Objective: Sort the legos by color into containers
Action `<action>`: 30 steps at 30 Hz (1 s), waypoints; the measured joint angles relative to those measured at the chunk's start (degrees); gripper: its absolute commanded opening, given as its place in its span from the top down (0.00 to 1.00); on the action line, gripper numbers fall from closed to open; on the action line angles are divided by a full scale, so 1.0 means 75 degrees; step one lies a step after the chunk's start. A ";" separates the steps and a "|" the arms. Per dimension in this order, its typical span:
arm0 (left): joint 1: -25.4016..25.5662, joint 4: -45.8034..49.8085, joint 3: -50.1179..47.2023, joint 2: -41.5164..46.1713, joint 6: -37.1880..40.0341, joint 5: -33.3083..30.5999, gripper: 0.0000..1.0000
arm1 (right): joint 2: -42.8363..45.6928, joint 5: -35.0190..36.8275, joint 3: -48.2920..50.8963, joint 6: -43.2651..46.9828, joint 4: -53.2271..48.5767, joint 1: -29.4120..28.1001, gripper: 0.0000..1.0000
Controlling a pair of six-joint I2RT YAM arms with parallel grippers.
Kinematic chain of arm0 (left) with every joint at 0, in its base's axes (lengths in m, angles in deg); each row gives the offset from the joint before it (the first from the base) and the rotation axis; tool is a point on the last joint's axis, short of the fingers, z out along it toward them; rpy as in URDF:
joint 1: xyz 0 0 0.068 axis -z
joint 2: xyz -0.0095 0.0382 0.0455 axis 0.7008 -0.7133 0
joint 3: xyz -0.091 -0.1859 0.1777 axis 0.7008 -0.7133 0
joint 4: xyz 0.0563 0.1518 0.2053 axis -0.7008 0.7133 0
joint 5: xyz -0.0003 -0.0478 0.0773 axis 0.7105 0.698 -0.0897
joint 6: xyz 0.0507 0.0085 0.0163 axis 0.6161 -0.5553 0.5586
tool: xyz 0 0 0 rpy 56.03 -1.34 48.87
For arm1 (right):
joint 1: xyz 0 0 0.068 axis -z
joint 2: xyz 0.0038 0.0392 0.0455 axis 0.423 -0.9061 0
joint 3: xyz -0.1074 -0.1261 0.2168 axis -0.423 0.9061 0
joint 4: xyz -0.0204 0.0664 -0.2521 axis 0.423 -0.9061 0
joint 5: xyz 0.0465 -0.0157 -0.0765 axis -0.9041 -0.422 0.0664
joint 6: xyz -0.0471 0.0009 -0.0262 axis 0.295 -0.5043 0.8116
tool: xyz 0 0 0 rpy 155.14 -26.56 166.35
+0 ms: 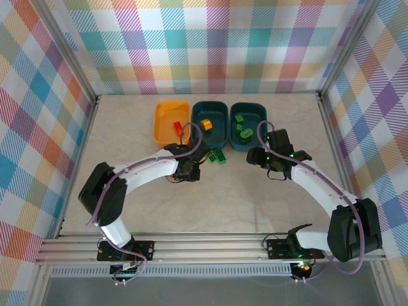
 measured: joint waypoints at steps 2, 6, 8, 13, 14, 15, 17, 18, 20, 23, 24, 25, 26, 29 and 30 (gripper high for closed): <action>0.0073 0.0099 -0.0003 0.0353 0.0006 -0.0012 0.85 | -0.0067 -0.0017 0.0000 -0.0003 0.0044 0.0000 0.32; 0.0070 0.0332 0.0026 0.0822 0.0102 -0.0082 0.85 | -0.0122 -0.0096 0.0000 -0.0029 0.0064 0.0000 0.33; -0.0134 0.0388 0.0181 0.0790 0.0268 0.0009 0.86 | -0.0128 -0.0187 0.0000 -0.0096 0.0122 0.0000 0.33; -0.1480 0.0405 0.1614 -0.0303 0.0793 0.0420 0.88 | -0.0280 -0.0350 -0.0006 -0.0425 0.0405 -0.0493 0.33; -0.1725 0.0425 0.1970 -0.0595 0.0854 0.0513 0.89 | -0.0373 -0.0347 -0.0029 -0.0493 0.0440 -0.0708 0.33; -0.1988 0.0431 0.2433 -0.0982 0.0924 0.0629 0.90 | -0.0527 -0.0347 -0.0082 -0.0551 0.0472 -0.0982 0.33; -0.2422 0.0420 0.3305 -0.1763 0.1029 0.0868 0.91 | -0.0909 -0.0370 -0.0195 -0.0688 0.0603 -0.1498 0.32; -0.2573 0.0428 0.3657 -0.2101 0.1055 0.0959 0.91 | -0.1102 -0.0373 -0.0277 -0.0743 0.0621 -0.1716 0.32; -0.2859 0.0527 0.4325 -0.2745 0.1122 0.1070 0.90 | -0.1582 -0.0367 -0.0545 -0.0857 0.0659 -0.2165 0.30; -0.3200 0.0758 0.5077 -0.3448 0.1169 0.1239 0.88 | -0.2305 -0.0356 -0.1072 -0.0991 0.0790 -0.2655 0.29; -0.3287 0.0804 0.5257 -0.3614 0.1183 0.1285 0.88 | -0.2500 -0.0358 -0.1239 -0.1032 0.0828 -0.2763 0.29; -0.3369 0.0833 0.5438 -0.3768 0.1186 0.1343 0.87 | -0.2687 -0.0361 -0.1390 -0.1064 0.0883 -0.2844 0.28; -0.3445 0.0889 0.5616 -0.3911 0.1186 0.1396 0.85 | -0.2868 -0.0364 -0.1556 -0.1093 0.0921 -0.2897 0.28; -0.3587 0.1049 0.6079 -0.4232 0.1195 0.1454 0.77 | -0.3316 -0.0385 -0.2014 -0.1142 0.0956 -0.2923 0.25; -0.3608 0.1113 0.6213 -0.4304 0.1209 0.1454 0.70 | -0.3427 -0.0408 -0.2130 -0.1151 0.0959 -0.2923 0.25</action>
